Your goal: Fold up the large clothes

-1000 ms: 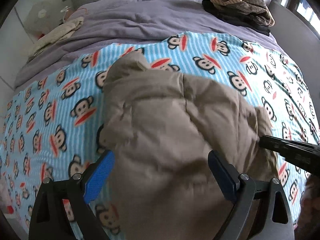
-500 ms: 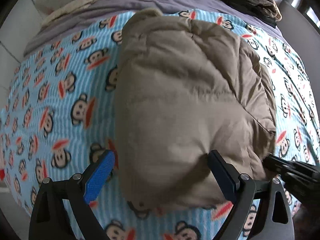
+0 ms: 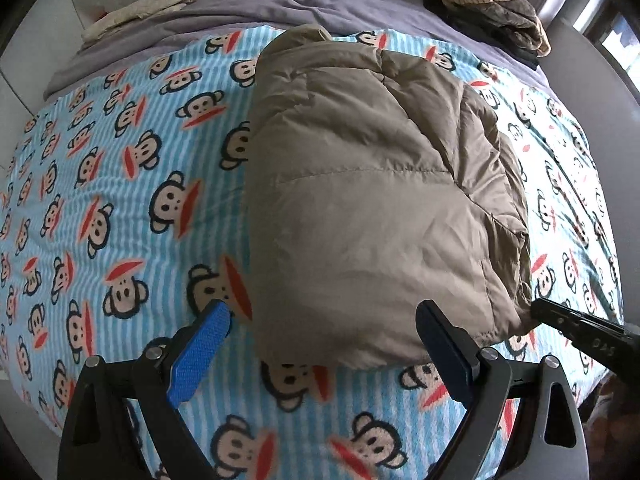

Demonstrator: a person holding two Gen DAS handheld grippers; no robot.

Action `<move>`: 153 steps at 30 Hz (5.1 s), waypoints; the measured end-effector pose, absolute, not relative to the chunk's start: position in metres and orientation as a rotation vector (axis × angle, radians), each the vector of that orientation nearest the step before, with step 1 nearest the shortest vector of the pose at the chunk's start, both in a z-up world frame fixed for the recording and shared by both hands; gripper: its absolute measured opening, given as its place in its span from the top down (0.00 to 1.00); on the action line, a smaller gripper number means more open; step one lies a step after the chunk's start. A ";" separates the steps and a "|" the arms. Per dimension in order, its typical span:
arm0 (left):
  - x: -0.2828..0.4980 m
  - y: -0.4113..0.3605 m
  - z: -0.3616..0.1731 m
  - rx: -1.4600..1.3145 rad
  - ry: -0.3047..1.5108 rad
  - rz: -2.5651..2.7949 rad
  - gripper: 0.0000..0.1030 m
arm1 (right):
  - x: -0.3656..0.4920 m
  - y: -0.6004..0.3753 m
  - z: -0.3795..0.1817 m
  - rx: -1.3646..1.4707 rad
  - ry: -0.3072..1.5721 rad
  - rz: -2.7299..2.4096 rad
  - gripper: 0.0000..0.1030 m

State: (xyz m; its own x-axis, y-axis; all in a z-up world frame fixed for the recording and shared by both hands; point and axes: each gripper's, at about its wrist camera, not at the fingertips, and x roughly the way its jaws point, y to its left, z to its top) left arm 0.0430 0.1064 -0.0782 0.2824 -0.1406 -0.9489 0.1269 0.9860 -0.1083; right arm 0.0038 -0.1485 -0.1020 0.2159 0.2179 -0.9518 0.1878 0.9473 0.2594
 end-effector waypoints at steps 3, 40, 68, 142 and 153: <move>0.041 0.112 -0.076 -0.019 1.269 -0.195 0.08 | -0.005 -0.150 -0.092 0.385 1.347 -0.015 0.92; -0.046 0.135 0.020 0.035 1.043 -0.040 0.00 | -0.054 -0.095 0.003 0.239 1.181 0.022 0.21; -0.054 0.137 0.059 0.023 0.976 -0.014 0.00 | -0.067 -0.078 0.054 0.133 1.005 -0.078 0.00; -0.043 0.144 0.048 0.025 1.000 0.004 0.00 | -0.061 -0.076 0.054 0.136 1.016 -0.077 0.00; -0.042 0.145 0.049 0.017 0.992 0.000 0.00 | -0.063 -0.075 0.054 0.134 1.022 -0.074 0.00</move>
